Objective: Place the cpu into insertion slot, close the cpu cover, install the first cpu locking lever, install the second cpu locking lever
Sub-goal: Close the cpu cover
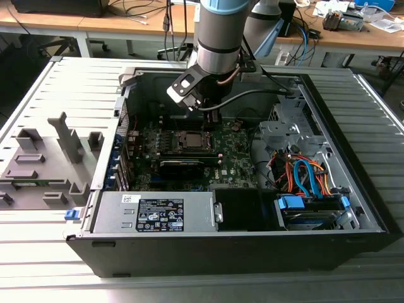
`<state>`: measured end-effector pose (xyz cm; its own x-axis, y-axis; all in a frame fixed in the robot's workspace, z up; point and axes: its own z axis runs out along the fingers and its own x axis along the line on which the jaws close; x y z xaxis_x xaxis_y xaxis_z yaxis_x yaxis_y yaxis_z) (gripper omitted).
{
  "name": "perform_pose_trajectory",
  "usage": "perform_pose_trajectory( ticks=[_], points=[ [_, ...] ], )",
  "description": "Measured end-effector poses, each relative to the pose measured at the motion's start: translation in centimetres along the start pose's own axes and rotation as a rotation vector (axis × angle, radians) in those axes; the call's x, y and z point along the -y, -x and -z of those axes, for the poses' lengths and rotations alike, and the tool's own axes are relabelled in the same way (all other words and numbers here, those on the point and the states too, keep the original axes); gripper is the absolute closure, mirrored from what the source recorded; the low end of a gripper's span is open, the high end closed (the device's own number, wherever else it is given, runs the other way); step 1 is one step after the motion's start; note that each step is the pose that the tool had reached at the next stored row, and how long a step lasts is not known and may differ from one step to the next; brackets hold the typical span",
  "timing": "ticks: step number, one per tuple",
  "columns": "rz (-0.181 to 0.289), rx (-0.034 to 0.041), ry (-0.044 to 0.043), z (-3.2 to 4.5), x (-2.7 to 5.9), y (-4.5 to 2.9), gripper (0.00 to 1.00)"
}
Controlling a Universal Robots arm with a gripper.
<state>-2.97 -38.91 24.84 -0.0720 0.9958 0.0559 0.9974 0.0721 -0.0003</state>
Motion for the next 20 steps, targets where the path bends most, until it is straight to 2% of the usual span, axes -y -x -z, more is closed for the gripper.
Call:
perform_pose_trajectory(
  ticks=[14,20],
  points=[
    [0.0,-0.0001,0.0,-0.08,1.18,-0.08,0.89],
    [0.0,-0.0001,0.0,-0.18,1.22,-0.08,0.89]
  ],
)
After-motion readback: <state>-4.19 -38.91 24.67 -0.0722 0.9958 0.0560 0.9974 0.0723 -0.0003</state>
